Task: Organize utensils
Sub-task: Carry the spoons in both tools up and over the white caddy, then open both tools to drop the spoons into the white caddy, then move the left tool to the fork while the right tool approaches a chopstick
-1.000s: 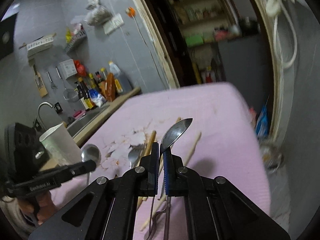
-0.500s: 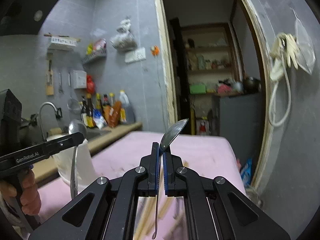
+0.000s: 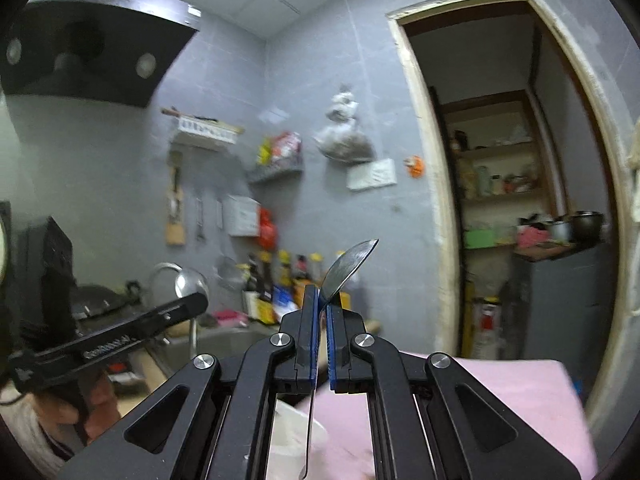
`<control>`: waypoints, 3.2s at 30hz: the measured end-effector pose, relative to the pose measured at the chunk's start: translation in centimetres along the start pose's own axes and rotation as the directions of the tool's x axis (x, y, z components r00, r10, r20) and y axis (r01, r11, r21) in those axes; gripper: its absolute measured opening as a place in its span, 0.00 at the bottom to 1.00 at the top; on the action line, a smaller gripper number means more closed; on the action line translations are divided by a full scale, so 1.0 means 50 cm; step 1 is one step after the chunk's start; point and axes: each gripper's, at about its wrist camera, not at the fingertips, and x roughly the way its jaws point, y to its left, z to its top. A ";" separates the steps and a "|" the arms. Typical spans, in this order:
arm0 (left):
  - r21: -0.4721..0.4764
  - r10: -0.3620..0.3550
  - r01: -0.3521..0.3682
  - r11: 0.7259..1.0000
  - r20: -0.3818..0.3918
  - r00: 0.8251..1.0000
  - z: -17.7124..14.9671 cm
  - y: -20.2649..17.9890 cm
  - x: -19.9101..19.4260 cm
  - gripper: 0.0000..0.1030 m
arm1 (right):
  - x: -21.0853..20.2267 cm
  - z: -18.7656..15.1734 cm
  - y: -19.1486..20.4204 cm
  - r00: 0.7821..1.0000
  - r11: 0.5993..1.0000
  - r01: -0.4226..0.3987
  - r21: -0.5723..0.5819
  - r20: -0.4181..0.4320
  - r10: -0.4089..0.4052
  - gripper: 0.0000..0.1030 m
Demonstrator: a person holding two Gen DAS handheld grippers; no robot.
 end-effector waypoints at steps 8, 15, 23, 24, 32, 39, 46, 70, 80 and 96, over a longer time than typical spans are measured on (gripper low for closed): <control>-0.135 0.050 -0.047 0.990 0.017 0.999 0.001 0.115 0.035 0.00 | 0.089 -0.029 0.050 1.000 0.999 -0.017 -0.028 -0.006 0.017 0.02; -0.080 0.146 -0.147 0.986 -0.019 0.989 -0.061 0.118 0.065 0.00 | 0.110 -0.089 0.041 0.997 0.999 0.002 -0.054 -0.077 -0.006 0.02; -0.013 0.200 -0.202 0.979 -0.069 0.977 -0.122 0.092 0.082 0.00 | 0.122 -0.134 0.033 0.989 0.999 0.001 -0.050 -0.147 -0.008 0.02; -0.009 0.205 -0.206 0.978 -0.075 0.976 -0.130 0.092 0.084 0.01 | 0.122 -0.140 0.032 0.987 0.999 0.000 -0.049 -0.160 -0.008 0.02; 0.041 0.216 -0.212 0.976 -0.123 0.969 -0.173 0.075 0.071 0.01 | 0.121 -0.165 0.027 0.970 0.999 0.006 -0.054 -0.241 -0.019 0.03; -0.008 0.153 -0.157 0.988 -0.172 0.973 -0.165 0.085 0.057 0.01 | 0.111 -0.180 0.023 0.954 0.999 -0.004 -0.045 -0.299 -0.009 0.05; -0.040 0.113 -0.125 0.991 -0.229 0.967 -0.155 0.085 0.045 0.04 | 0.086 -0.176 0.025 0.954 0.999 -0.019 -0.043 -0.300 0.006 0.15; 0.040 0.008 -0.003 0.999 -0.119 0.993 -0.092 -0.101 -0.008 0.80 | -0.131 -0.076 -0.076 0.967 0.969 0.232 -0.085 -0.090 -0.239 0.89; 0.062 -0.110 0.128 0.990 -0.238 0.965 -0.142 -0.211 0.041 0.88 | -0.252 -0.062 -0.168 0.920 0.919 0.376 -0.118 -0.070 -0.386 1.00; 0.120 -0.141 0.250 0.961 -0.567 0.812 -0.289 -0.315 0.178 0.84 | -0.235 -0.159 -0.336 0.830 0.907 0.421 0.004 -0.407 -0.383 0.84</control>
